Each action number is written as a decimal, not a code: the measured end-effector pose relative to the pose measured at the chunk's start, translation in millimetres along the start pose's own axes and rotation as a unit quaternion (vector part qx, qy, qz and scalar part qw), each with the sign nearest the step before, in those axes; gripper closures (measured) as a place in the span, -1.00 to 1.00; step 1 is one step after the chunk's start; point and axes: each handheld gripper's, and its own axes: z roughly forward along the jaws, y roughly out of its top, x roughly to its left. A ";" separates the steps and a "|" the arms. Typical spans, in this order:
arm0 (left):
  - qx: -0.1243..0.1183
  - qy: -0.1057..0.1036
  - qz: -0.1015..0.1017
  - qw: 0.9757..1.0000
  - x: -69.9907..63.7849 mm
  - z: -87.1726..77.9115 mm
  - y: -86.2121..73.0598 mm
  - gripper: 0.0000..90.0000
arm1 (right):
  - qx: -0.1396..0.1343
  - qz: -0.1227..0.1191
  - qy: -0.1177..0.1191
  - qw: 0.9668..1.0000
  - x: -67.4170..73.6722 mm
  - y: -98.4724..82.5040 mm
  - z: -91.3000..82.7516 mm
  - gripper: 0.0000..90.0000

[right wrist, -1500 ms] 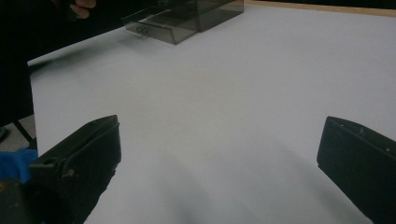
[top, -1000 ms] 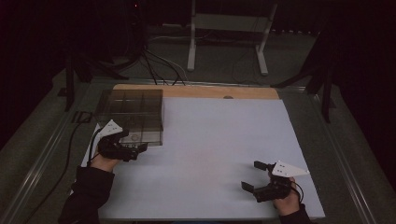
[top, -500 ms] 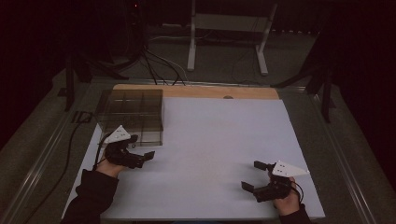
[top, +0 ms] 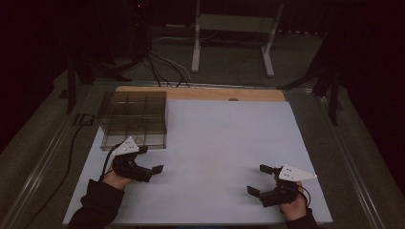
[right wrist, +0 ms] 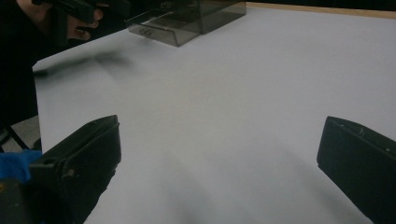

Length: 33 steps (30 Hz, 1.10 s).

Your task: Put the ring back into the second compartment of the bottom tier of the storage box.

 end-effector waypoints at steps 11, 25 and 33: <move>0.002 -0.018 0.014 1.000 -5.3 -0.1 -12.1 -0.99 | 0.002 -0.003 0.001 1.000 1.1 0.1 0.3 -1.00; 0.020 -0.020 0.012 1.000 -4.5 -9.4 -33.5 -0.99 | 0.004 -0.004 0.001 1.000 1.5 0.2 0.5 -1.00; 0.038 -0.015 0.006 0.999 -5.4 -12.5 -46.1 -0.99 | 0.004 -0.003 0.000 1.000 1.6 0.1 0.0 -1.00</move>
